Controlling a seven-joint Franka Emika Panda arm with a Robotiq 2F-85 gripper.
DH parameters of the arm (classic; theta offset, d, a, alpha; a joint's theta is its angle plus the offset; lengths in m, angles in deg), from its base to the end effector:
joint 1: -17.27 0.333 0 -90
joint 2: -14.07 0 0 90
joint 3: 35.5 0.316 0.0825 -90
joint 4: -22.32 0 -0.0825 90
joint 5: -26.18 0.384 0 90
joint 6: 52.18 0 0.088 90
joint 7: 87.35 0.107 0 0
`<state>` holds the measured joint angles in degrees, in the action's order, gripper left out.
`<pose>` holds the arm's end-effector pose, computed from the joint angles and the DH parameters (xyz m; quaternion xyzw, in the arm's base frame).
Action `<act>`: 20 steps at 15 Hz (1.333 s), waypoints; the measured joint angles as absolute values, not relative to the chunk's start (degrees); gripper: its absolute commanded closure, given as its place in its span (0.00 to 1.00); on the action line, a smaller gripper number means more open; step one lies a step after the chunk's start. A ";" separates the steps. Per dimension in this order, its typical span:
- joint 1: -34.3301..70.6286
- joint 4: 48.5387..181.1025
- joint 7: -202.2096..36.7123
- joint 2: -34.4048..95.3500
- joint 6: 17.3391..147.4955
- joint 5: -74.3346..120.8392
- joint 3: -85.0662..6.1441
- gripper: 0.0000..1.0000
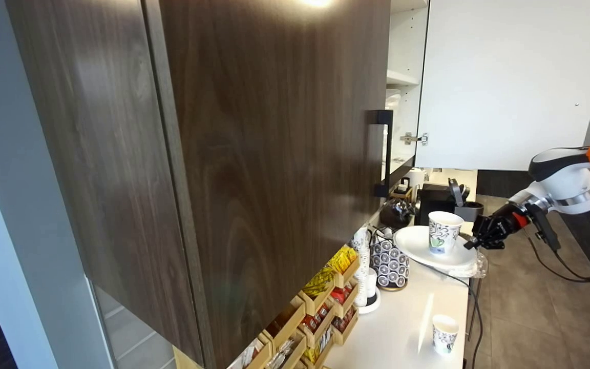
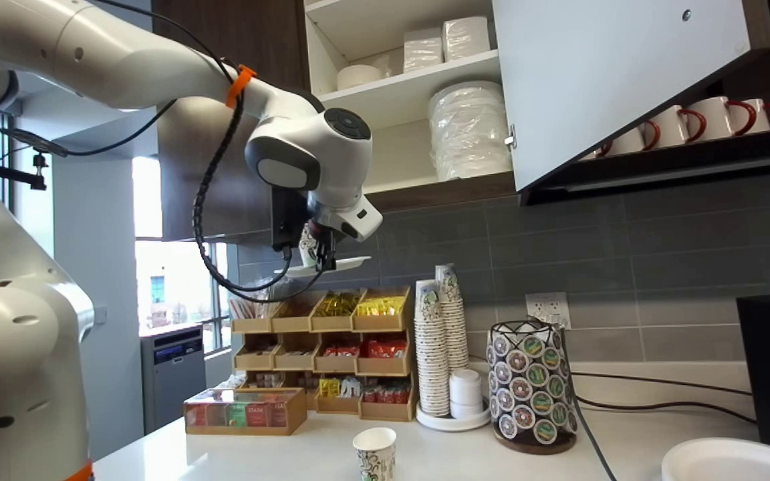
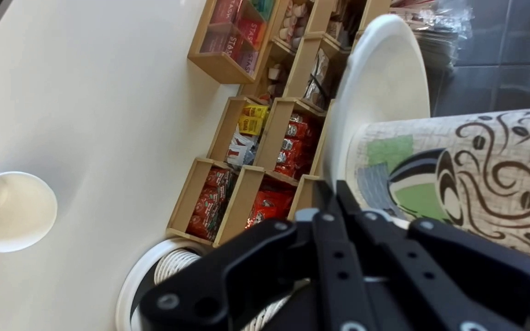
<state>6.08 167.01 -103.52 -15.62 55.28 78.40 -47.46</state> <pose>0.3747 -0.0992 0.4716 -0.8650 0.1992 -0.0797 0.4536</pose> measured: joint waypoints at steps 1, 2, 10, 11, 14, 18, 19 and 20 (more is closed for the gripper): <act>6.03 166.77 -103.43 -15.82 55.14 78.40 -47.49 0.97; 6.03 166.74 -103.44 -15.80 55.14 78.40 -47.47 0.97; 6.04 165.50 -103.47 -15.87 55.14 78.70 -47.46 0.99; 6.04 164.89 -103.43 -16.02 55.14 78.71 -47.47 0.99; 6.04 162.98 -103.31 -16.94 55.09 78.81 -47.47 0.99; 6.10 159.94 -101.20 -18.28 53.83 78.84 -47.25 0.97; 6.10 159.23 -100.36 -18.47 53.80 78.84 -47.11 0.97; 6.10 158.80 -99.82 -18.57 53.76 78.84 -47.02 0.97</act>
